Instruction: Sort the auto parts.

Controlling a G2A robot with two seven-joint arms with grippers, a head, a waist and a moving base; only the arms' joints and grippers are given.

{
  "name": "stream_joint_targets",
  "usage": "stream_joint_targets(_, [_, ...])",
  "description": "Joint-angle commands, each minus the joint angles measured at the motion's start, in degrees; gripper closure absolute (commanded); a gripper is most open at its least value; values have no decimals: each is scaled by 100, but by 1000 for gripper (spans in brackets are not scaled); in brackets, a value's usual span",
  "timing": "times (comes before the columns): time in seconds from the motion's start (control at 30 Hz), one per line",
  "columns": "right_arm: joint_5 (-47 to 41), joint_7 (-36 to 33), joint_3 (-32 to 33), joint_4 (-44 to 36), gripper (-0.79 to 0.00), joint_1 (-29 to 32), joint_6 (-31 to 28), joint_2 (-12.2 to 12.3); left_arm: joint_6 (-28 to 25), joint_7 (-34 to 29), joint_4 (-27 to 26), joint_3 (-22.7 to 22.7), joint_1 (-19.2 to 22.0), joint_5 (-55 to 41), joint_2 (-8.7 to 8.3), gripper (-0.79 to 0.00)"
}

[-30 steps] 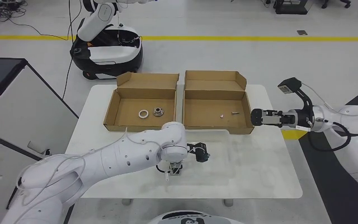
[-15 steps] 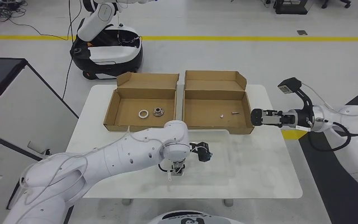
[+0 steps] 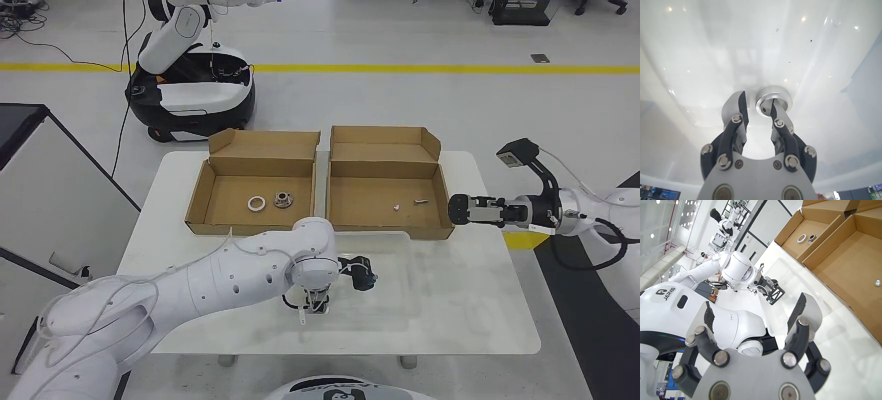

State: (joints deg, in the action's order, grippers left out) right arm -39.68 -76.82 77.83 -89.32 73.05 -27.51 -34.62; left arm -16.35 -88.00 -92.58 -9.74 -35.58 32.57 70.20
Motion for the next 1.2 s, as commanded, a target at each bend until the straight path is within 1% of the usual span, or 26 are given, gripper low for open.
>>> stream_joint_targets(0.0, [0, 0, 0, 0, -785, 0, 0, 0, 0, 0, 4, 0, 5, 11, 1, -311])
stream_joint_targets(0.37, [0, 0, 0, 0, -785, 0, 0, 0, 0, 0, 39, 0, -44, 25, 3, -302])
stream_joint_targets(0.47, [0, 0, 0, 0, -785, 0, 0, 0, 0, 0, 70, 0, -51, 28, 17, -274])
stream_joint_targets(0.5, [0, 0, 0, 0, -785, 0, 0, 0, 0, 0, 79, 0, -51, 28, 22, -228])
stream_joint_targets(0.53, [0, 0, 0, 0, -785, 0, 0, 0, 0, 0, 86, 0, -50, 28, 26, -135])
stream_joint_targets(0.57, [0, 0, 0, 0, -785, 0, 0, 0, 0, 0, 96, 0, -43, 19, 30, 0])
stream_joint_targets(0.73, [0, 0, 0, 0, -785, 0, 0, 0, 1, 0, 18, 0, 77, -111, 21, 0])
stream_joint_targets(0.87, [0, 0, 0, 0, -785, 0, 0, 0, 1, 0, -93, 0, 225, -267, -23, 0])
stream_joint_targets(1.0, [0, 0, 0, 0, -785, 0, 0, 0, 2, 0, -331, 0, 445, -445, -97, 0])
stream_joint_targets(1.17, [0, 0, 0, 0, -785, 0, 0, 0, 3, 0, -681, 0, 840, -727, -241, 0])
